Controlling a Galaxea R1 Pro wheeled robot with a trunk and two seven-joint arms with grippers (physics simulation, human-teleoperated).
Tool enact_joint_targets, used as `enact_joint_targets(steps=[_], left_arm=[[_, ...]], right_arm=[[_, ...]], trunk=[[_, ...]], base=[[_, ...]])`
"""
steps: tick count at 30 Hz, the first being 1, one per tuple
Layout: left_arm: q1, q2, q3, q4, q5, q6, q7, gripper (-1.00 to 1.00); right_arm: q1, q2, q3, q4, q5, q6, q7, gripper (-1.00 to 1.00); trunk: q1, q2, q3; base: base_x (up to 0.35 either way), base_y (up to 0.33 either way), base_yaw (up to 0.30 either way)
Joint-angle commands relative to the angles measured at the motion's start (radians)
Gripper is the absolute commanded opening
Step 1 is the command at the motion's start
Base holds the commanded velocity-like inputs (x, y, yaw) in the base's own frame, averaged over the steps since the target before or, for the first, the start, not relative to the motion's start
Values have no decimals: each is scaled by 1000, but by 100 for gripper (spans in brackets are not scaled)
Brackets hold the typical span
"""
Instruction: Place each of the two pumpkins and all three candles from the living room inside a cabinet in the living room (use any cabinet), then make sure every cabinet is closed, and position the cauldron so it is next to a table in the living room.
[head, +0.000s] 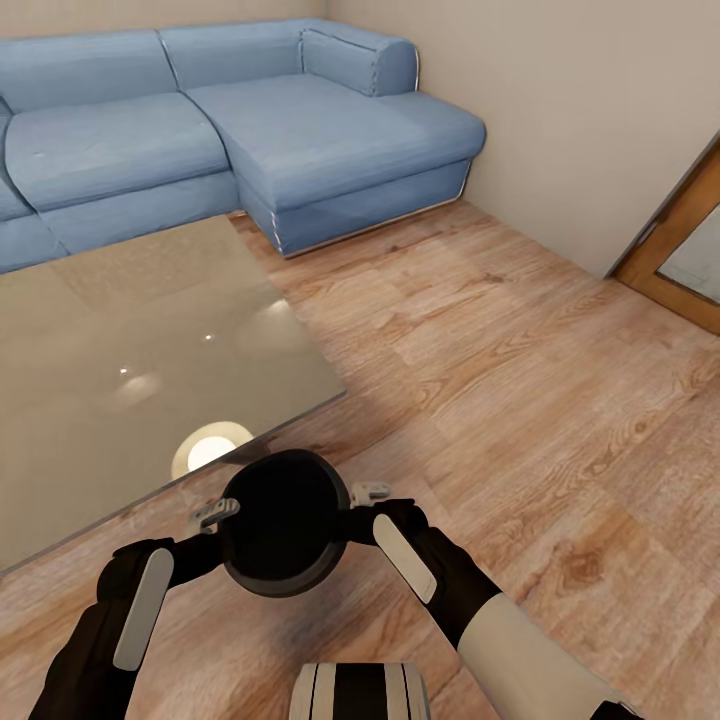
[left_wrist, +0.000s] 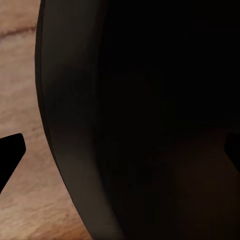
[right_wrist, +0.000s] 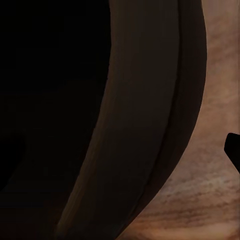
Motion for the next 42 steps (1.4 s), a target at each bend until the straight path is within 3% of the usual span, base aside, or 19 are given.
enact_joint_targets(steps=[1, 6, 34, 42], left_arm=[[0, 0, 0, -1, 11, 4, 8, 100], [0, 0, 0, -2, 11, 5, 8, 100], [0, 0, 1, -2, 11, 4, 9, 100], [0, -1, -1, -1, 11, 5, 9, 100]], right_arm=[[-1, 0, 1, -1, -10, 2, -10, 100], [-1, 0, 1, -1, -10, 2, -10, 100], [-1, 0, 1, -1, -10, 2, -10, 100], [-1, 0, 1, -1, -10, 2, -10, 100]], trunk=[[0, 0, -1], [-2, 1, 19], [-2, 1, 19], [-6, 3, 50]], base=[[0, 0, 0], [0, 0, 0], [-87, 34, 0], [-3, 1, 0]])
